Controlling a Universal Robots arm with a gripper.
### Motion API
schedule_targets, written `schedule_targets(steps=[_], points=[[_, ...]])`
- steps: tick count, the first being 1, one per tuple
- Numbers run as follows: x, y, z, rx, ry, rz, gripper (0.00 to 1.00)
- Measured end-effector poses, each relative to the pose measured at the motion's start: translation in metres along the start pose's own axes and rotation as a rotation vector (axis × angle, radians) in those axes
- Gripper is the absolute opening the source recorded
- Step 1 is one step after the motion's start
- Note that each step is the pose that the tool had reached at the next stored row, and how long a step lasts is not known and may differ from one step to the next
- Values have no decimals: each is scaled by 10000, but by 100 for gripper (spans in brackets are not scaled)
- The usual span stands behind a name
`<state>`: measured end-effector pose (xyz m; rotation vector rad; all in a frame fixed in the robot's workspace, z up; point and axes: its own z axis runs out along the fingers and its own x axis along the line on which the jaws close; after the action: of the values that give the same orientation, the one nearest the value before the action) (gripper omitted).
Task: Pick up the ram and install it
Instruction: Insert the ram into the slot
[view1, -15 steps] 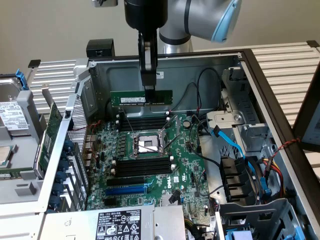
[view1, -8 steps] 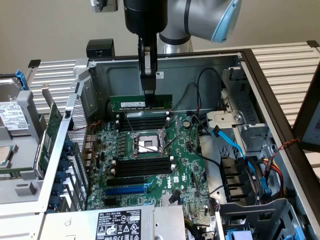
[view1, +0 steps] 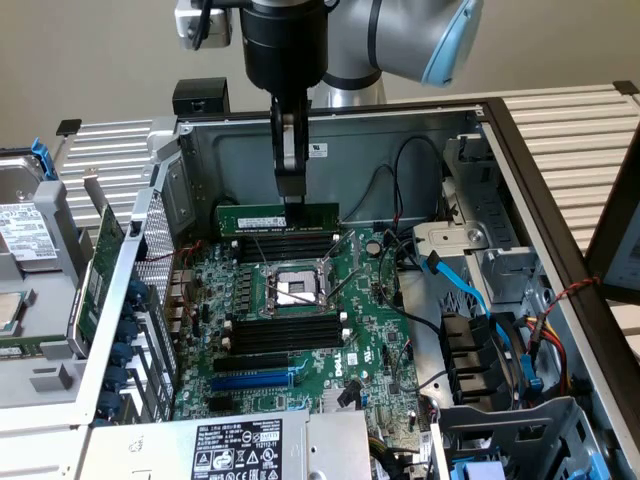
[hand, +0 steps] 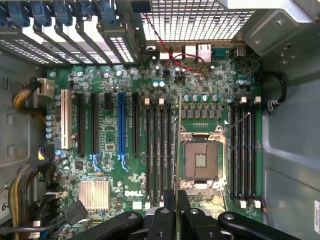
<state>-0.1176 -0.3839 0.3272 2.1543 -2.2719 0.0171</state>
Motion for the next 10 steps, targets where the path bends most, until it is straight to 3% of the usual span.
schedule_targets(steps=[10], points=[[38, -2, 168, 12, -4, 1, 14]])
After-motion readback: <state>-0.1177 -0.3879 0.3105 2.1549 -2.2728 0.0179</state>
